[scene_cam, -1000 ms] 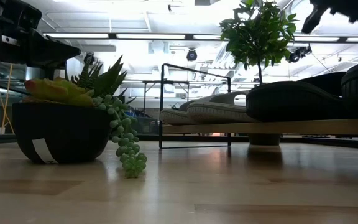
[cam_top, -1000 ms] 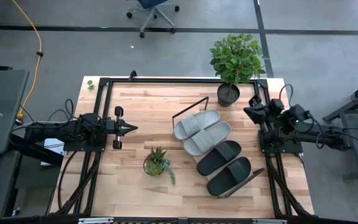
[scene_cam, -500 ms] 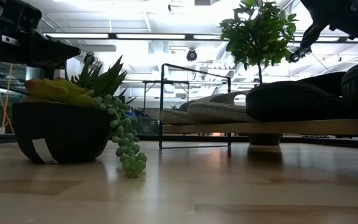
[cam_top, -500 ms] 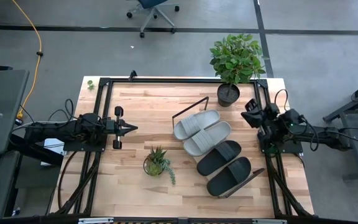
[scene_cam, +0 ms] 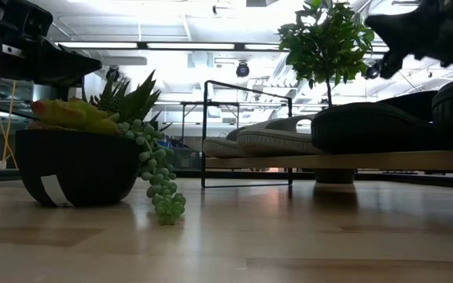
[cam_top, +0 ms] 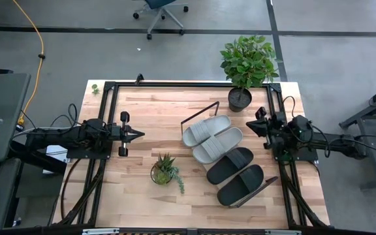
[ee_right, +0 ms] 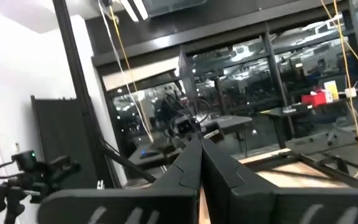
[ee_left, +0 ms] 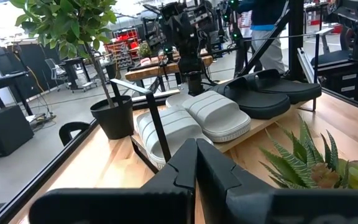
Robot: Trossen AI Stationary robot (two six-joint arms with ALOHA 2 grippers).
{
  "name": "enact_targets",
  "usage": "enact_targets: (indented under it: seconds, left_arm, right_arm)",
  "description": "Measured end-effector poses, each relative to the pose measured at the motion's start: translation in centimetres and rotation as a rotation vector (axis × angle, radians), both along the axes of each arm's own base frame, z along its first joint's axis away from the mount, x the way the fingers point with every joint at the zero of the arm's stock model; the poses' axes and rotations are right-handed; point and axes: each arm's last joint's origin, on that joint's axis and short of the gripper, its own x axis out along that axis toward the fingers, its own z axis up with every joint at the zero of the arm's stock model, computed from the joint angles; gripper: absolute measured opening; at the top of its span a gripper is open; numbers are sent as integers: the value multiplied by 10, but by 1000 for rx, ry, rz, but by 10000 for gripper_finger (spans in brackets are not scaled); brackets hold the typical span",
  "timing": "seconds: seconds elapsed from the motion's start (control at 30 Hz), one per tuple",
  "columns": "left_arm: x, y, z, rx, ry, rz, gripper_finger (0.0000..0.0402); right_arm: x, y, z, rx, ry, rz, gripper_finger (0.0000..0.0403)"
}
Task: Pick and place slides into the shelf
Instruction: Return to Home Position
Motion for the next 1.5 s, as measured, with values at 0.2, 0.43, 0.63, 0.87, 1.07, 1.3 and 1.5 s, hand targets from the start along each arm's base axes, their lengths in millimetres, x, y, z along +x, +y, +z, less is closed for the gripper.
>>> enact_targets:
  seconds: [0.2, 0.43, 0.63, 0.87, 1.07, 1.3, 1.5]
  left_arm:
    - [0, 0, 0, 0, 0, 0, 1]
    - [0, 0, 0, 0, -1, 0, 1]
    - [0, 0, 0, 0, -1, 0, 1]
    - [0, 0, 0, 0, -1, 0, 1]
    - [0, 0, 0, 0, -1, 0, 1]
    - [0, 0, 0, 0, -1, 0, 1]
    - [0, 0, 0, 0, -1, 0, 1]
  right_arm:
    - [-4, 1, -5, 30, 4, 14, 0]
    - [-12, 4, -7, 10, 2, 74, 0]
    - [-10, 3, -15, 30, 90, 56, 0]
    - [-8, -3, -28, -20, 219, -164, 0]
    - [-7, -3, -38, -6, 328, -170, 0]
    - [-7, -3, -38, -67, 338, -181, 0]
    - [-7, -3, -38, -72, 341, -191, 0]
